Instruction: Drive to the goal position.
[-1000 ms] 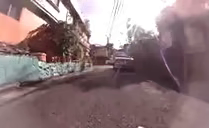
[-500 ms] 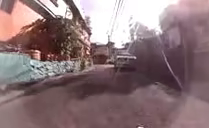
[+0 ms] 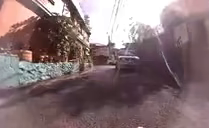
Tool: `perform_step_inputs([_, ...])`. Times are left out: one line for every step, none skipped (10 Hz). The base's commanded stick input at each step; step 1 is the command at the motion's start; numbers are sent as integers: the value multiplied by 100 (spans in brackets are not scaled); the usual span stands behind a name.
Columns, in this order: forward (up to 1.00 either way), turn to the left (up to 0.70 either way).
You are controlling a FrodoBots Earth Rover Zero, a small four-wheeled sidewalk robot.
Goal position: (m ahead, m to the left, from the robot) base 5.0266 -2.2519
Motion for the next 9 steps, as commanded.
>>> perform_step_inputs([100, 0])
perform_step_inputs([100, 0])
perform_step_inputs([100, 0])
perform_step_inputs([100, 0])
perform_step_inputs([100, 0])
perform_step_inputs([100, 0])
perform_step_inputs([100, 0])
perform_step_inputs([100, 0])
perform_step_inputs([100, 0])
